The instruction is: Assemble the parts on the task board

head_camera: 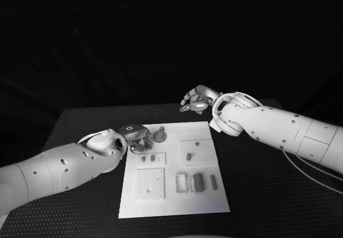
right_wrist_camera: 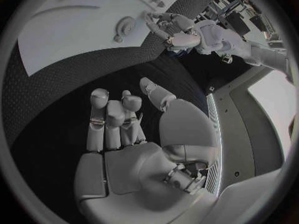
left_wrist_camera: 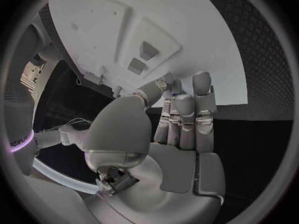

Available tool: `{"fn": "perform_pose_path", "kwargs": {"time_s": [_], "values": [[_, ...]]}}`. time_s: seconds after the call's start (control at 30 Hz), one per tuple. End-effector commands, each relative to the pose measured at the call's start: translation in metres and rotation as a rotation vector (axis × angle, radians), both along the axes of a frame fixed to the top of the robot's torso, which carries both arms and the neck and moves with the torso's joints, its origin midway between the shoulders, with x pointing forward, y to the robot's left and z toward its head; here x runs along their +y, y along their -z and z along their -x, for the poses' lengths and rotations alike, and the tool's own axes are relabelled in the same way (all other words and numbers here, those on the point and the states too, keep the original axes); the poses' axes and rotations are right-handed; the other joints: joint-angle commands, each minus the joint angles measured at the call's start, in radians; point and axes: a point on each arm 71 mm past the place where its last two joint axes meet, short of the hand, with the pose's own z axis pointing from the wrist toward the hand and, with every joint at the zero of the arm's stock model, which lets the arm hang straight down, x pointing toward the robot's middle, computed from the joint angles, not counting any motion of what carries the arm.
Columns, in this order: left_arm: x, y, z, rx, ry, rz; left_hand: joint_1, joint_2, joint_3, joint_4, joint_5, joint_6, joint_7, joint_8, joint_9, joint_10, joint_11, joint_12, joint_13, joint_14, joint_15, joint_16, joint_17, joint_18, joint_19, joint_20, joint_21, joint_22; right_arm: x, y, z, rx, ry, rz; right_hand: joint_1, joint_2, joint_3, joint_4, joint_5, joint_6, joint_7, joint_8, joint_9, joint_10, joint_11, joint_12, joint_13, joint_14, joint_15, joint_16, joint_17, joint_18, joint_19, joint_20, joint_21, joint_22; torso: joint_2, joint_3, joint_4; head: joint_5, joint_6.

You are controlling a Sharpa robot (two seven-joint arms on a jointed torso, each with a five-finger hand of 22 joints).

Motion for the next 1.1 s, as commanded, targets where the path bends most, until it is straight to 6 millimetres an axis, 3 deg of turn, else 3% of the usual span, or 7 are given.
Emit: {"fn": "perform_pose_path", "kwargs": {"time_s": [0.03, 0.87, 1.1], "values": [[-0.0046, 0.0036, 0.0025, 0.019, 0.016, -0.002, -0.009, 0.003, 0.005, 0.001, 0.001, 0.004, 0.004, 0.003, 0.001, 0.003, 0.001, -0.006, 0.001, -0.002, -0.006, -0.004, -0.002, 0.069, 0.001, -0.004, -0.006, 0.012, 0.001, 0.0002, 0.0003, 0.002, -0.011, 0.002, -0.009, 0.0, 0.002, 0.006, -0.002, -0.001, 0.007, -0.005, 0.002, -0.006, 0.0, 0.005, 0.001, 0.006, 0.002, -0.004, 0.002, 0.02, 0.003, -0.007, -0.002, 0.012, 0.001, 0.0005, -0.0005, -0.001, -0.001], [-0.0042, 0.0034, 0.0048, 0.013, 0.024, 0.007, -0.009, 0.003, 0.006, 0.0, 0.001, 0.004, 0.004, 0.003, 0.001, 0.005, 0.001, -0.007, 0.002, -0.003, -0.006, -0.005, -0.002, 0.068, 0.002, -0.005, -0.007, 0.013, 0.0006, 0.0006, -0.0001, 0.003, -0.009, 0.003, -0.009, 0.001, 0.002, 0.006, -0.002, -0.001, 0.007, -0.005, 0.002, -0.006, 0.0, 0.005, 0.001, 0.007, 0.002, -0.004, 0.002, 0.02, 0.003, -0.007, -0.002, 0.012, 0.0, 0.0001, -0.0001, -0.002, -0.002], [-0.0043, 0.0022, 0.0043, 0.001, 0.024, 0.022, -0.026, -0.014, -0.008, 0.001, -0.001, -0.012, 0.011, -0.006, -0.003, -0.01, 0.007, -0.019, 0.001, -0.011, -0.001, -0.007, -0.002, 0.065, -0.004, -0.005, -0.013, 0.013, -0.0001, 0.0006, -0.0002, 0.003, -0.008, 0.003, -0.009, 0.001, 0.002, 0.006, -0.002, -0.001, 0.007, -0.005, 0.002, -0.006, 0.0, 0.005, 0.001, 0.007, 0.002, -0.004, 0.002, 0.02, 0.003, -0.007, -0.002, 0.012, -0.001, 0.0001, 0.0005, -0.001, 0.0]]}}
